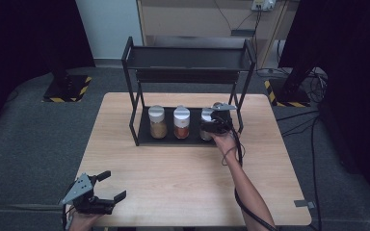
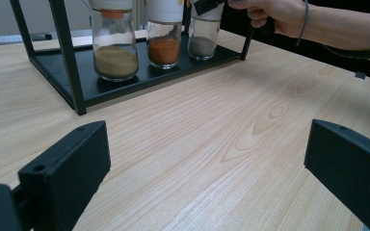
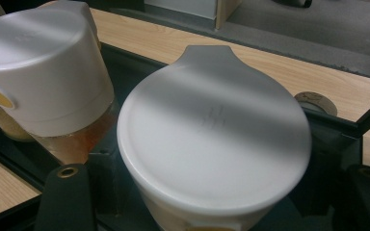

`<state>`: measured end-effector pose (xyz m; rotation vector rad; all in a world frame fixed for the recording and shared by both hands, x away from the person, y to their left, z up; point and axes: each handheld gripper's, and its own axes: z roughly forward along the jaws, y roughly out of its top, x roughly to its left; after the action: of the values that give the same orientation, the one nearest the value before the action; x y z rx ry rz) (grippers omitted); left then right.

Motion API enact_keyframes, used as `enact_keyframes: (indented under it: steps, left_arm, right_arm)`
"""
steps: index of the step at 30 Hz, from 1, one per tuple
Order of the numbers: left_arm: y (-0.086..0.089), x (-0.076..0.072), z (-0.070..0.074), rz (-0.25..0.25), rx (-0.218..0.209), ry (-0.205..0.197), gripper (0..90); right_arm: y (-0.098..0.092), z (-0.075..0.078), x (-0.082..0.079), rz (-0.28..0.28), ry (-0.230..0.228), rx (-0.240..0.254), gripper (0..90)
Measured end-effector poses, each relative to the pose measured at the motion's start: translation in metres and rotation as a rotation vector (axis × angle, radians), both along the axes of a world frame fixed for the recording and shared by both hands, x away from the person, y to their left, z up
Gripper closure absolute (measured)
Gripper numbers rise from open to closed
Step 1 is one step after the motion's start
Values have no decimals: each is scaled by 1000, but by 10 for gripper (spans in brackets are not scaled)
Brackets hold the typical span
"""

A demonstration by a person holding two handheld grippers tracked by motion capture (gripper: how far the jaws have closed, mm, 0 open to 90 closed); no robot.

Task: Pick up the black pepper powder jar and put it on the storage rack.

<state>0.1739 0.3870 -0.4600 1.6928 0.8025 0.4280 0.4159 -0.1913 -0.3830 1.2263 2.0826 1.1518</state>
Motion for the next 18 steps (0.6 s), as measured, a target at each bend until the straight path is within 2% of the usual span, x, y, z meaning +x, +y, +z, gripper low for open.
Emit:
enact_keyframes:
  steps: [8, 10, 12, 14, 18]
  left_arm:
    - [0, 0, 0, 0, 3, -1, 13]
    - [0, 0, 0, 0, 2, -1, 12]
    - [0, 0, 0, 0, 2, -1, 13]
    - [0, 0, 0, 0, 3, -1, 13]
    - [0, 0, 1, 0, 4, -2, 12]
  right_arm:
    - [-2, -2, 0, 6, -4, 5, 299]
    - [0, 0, 1, 11, 2, -16, 248]
    - [1, -1, -3, 1, -18, -31, 196]
    - [0, 1, -1, 0, -2, -21, 137]
    - [-6, 6, -2, -5, -12, -10, 99]
